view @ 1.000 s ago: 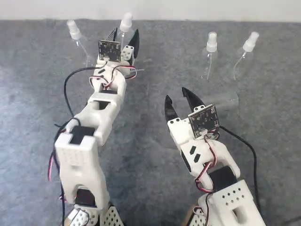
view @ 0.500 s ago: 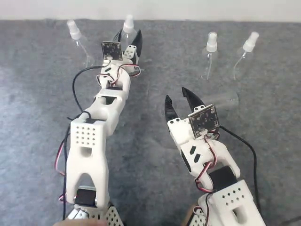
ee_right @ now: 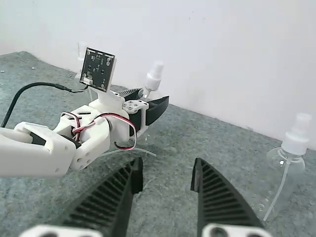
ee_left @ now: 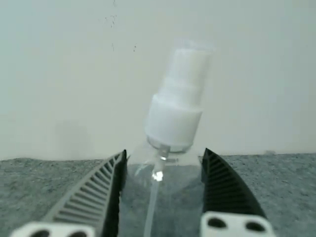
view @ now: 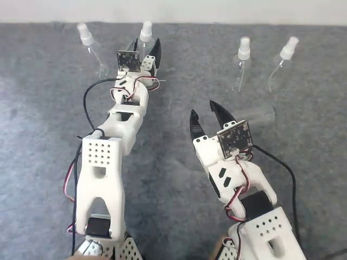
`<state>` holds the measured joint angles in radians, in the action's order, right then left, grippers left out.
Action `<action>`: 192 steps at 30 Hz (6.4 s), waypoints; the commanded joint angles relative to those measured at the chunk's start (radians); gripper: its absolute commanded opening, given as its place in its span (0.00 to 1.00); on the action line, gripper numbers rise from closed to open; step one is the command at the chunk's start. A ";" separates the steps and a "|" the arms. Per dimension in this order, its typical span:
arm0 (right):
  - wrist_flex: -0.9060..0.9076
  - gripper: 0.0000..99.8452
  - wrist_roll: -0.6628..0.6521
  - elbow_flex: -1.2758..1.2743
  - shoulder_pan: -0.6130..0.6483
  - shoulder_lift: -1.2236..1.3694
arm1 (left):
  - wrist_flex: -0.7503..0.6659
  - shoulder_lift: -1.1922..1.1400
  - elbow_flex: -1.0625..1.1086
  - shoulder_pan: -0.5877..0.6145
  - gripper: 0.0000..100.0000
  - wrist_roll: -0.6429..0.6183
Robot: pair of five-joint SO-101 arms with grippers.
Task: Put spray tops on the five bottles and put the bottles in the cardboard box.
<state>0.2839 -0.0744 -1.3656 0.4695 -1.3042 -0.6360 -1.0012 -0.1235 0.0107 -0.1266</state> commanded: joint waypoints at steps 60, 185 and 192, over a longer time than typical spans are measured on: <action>-0.022 0.15 -0.011 0.012 -0.016 -0.018 | 0.855 0.713 0.248 0.038 0.32 -0.153; 0.355 0.15 -0.098 0.207 0.073 -0.016 | 1.384 1.241 0.881 0.413 0.01 -0.011; 0.444 0.15 -0.100 0.278 0.079 -0.016 | 1.384 1.241 0.880 0.417 0.01 -0.012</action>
<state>0.7104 -0.1573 -1.1676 0.5340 -1.3042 0.7695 0.1818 0.7649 0.4204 -0.1250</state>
